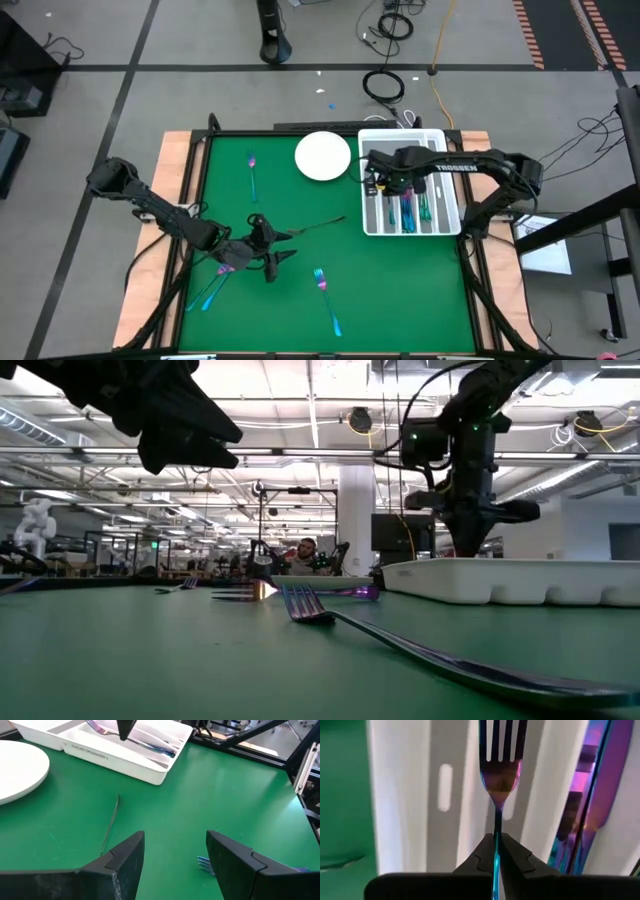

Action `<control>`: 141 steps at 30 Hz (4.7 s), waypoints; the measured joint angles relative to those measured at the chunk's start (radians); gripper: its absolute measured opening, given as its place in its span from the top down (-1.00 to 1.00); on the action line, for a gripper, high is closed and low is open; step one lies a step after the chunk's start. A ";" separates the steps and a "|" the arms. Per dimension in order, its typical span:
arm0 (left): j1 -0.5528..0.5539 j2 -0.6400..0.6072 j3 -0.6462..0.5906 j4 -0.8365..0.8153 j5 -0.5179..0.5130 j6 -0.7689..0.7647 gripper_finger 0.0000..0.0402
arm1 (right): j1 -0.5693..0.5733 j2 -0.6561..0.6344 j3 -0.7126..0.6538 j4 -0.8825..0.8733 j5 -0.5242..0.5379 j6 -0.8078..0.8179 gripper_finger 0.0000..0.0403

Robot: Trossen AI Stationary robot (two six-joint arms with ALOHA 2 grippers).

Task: Sort silverware
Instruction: Put the iridescent fork into the white silverware tray

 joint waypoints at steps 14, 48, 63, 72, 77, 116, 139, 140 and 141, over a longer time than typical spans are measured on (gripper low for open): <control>0.000 0.000 0.000 0.013 0.004 0.003 -0.07 | -0.021 0.000 -0.061 0.053 -0.001 0.037 0.98; 0.000 0.000 0.000 0.012 -0.029 0.010 -0.07 | -0.018 0.003 -0.010 0.118 -0.110 -0.173 0.75; 0.003 0.000 0.000 0.011 -0.057 0.004 -0.07 | 0.134 0.002 0.164 0.490 -0.170 -0.518 0.75; 0.003 0.000 0.000 0.011 -0.052 0.004 -0.07 | 0.375 0.003 0.163 0.644 -0.171 -0.576 0.75; 0.003 0.000 0.000 0.011 -0.051 0.004 -0.07 | 0.498 0.004 0.163 0.723 -0.169 -0.652 0.75; 0.002 0.000 0.000 0.011 0.000 0.002 -0.07 | 0.774 0.576 0.678 0.203 0.000 -0.173 0.75; 0.002 0.000 0.000 0.012 0.000 0.003 -0.07 | 0.867 0.603 0.679 0.186 0.240 -0.017 0.75; 0.002 0.000 0.000 0.012 0.000 0.003 -0.07 | 0.871 0.616 0.679 0.199 0.239 -0.017 0.75; 0.002 0.000 0.000 0.012 0.000 0.003 -0.07 | 0.874 0.625 0.679 0.208 0.237 -0.017 0.75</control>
